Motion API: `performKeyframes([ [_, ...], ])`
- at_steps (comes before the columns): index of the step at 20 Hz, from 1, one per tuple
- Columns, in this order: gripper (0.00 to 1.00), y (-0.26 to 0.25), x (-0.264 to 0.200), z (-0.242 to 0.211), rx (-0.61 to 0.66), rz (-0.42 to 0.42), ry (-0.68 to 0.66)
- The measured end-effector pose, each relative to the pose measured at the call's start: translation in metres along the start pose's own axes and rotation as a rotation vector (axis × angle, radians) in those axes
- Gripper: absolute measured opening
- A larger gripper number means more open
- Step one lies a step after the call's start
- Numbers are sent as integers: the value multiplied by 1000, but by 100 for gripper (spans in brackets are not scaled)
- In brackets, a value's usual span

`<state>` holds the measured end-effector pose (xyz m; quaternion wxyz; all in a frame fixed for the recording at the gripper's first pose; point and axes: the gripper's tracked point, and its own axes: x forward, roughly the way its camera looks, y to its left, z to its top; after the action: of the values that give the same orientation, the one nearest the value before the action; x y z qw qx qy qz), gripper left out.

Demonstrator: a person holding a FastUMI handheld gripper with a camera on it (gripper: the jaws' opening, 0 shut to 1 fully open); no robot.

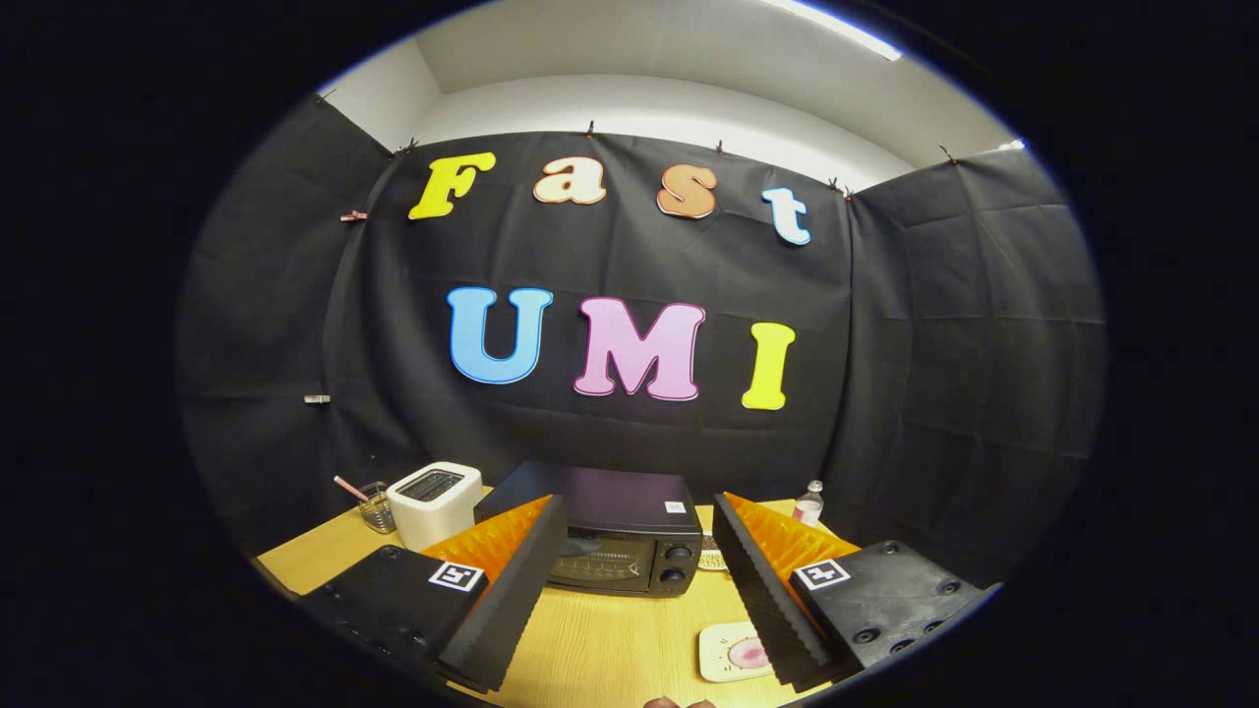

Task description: Open the toaster oven, put the food inside, and close the toaster oven door.

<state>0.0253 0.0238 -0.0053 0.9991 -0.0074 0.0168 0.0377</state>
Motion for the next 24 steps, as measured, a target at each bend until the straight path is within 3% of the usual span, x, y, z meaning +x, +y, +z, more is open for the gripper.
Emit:
performKeyframes([
  [8, 99, 25, 53, -29, 66, 11, 81],
  [17, 99, 54, 137, -65, 141, -61, 130],
  [24, 99, 79, 197, -137, 152, -91, 259],
])
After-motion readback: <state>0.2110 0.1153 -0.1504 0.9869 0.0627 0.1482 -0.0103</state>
